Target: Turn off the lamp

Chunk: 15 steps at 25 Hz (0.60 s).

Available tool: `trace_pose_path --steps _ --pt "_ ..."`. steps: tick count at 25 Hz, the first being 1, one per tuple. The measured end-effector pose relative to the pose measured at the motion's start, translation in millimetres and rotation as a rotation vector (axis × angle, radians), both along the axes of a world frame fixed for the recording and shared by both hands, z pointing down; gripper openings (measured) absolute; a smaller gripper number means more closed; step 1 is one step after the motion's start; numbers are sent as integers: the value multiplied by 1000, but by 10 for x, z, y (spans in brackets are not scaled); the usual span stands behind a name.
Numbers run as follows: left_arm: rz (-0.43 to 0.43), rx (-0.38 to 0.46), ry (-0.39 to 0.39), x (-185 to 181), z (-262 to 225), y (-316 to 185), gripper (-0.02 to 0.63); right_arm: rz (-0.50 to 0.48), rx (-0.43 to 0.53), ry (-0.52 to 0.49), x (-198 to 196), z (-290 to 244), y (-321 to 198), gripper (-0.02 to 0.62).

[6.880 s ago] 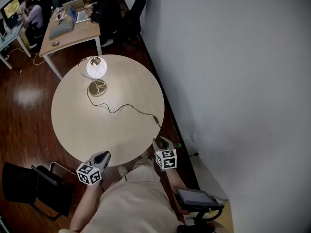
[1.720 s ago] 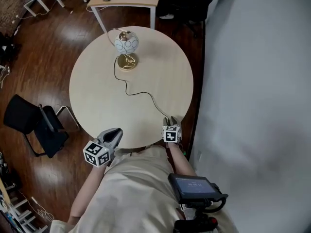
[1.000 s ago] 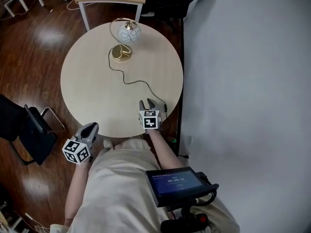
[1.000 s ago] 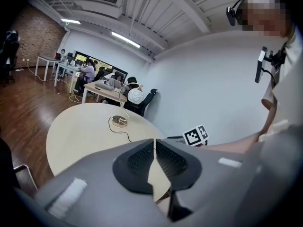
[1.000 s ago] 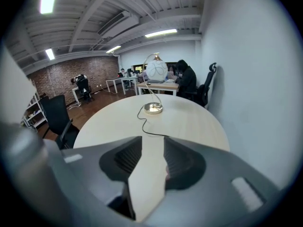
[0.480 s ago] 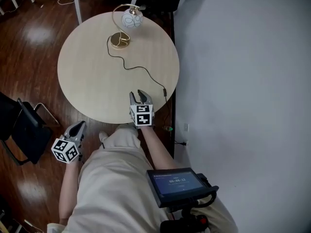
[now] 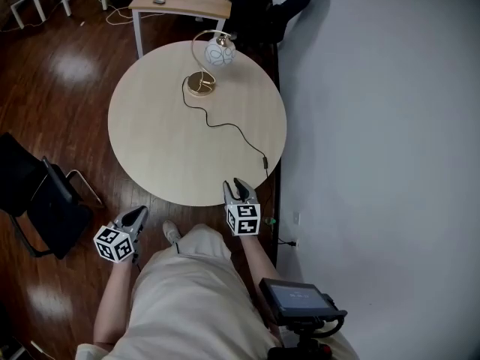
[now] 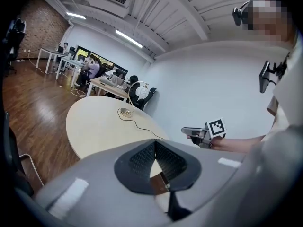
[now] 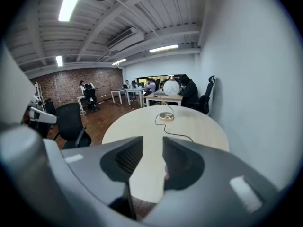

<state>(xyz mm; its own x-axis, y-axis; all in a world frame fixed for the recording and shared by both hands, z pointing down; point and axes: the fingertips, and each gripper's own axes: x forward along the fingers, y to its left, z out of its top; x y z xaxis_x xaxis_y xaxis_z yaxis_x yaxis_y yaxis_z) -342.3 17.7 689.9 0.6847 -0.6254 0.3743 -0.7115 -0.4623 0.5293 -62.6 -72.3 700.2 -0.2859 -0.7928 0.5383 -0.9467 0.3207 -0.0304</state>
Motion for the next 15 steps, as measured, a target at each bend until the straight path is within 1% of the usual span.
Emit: trace_pose_path --steps 3,6,9,12,15 --pt "19 1 2 178 -50 73 2 8 11 -20 186 -77 222 130" --pt "62 4 2 494 -109 165 2 22 20 -44 421 -167 463 126" --pt "110 24 -3 847 -200 280 2 18 48 -74 622 -299 734 126" --pt "155 45 -33 1177 -222 409 5 30 69 -116 858 -414 1011 126" --pt "183 55 -67 1420 -238 613 5 36 83 -151 1050 -488 1315 124"
